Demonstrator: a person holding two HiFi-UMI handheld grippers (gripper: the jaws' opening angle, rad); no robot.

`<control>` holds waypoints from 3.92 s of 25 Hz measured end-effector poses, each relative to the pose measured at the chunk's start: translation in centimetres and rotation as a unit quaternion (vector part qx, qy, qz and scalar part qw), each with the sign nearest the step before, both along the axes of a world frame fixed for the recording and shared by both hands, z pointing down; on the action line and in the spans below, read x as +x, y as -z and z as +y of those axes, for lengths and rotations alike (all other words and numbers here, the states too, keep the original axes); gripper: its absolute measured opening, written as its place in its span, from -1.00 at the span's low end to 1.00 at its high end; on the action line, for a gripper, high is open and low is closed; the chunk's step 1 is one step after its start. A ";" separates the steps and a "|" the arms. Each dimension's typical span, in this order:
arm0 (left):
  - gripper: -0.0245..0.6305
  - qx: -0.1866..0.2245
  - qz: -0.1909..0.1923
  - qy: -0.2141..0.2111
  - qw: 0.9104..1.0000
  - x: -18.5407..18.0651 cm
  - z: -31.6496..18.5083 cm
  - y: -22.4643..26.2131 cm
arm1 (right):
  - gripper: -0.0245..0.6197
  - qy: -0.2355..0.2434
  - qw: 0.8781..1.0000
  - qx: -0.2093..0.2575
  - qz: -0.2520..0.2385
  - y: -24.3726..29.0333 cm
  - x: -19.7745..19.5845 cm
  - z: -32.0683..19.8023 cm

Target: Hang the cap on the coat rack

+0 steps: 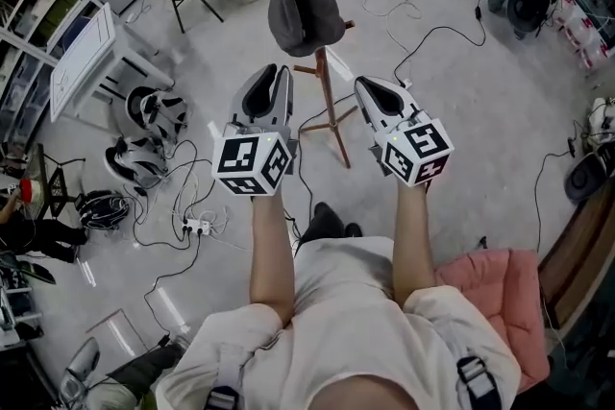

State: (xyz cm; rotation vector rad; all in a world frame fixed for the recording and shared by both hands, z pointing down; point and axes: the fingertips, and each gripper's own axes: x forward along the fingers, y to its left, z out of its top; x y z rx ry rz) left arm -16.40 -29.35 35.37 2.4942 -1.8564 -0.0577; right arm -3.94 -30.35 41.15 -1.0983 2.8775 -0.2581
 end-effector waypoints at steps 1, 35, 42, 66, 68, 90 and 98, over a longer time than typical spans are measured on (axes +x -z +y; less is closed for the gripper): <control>-0.69 -0.002 0.000 0.002 1.000 0.0 0.7 -0.4 | -0.91 0.001 1.000 0.000 0.002 -0.1 0.1 0.5; -0.91 -0.004 -0.031 0.024 0.999 0.0 9.9 -3.8 | -0.91 0.003 1.000 0.001 0.023 -1.3 2.1 5.7; -0.91 -0.010 -0.026 0.028 0.999 -0.7 10.8 -4.5 | -0.91 -0.001 1.000 -0.013 0.029 -1.8 2.2 5.7; -0.90 -0.018 -0.033 0.065 0.997 -1.9 11.5 -6.2 | -0.91 0.028 0.998 -0.030 0.050 -3.5 1.1 6.5; -0.90 -0.020 -0.033 0.063 0.997 -1.7 11.3 -6.5 | -0.91 0.023 0.998 -0.032 0.048 -3.7 1.3 6.3; -0.90 -0.026 -0.040 0.049 0.998 -1.4 11.1 -6.5 | -0.91 -0.008 0.999 0.003 0.043 -2.0 1.6 6.1; -0.90 -0.024 -0.037 0.054 0.998 -2.0 11.1 -6.2 | -0.91 -0.002 0.999 0.006 0.041 -1.7 0.8 6.0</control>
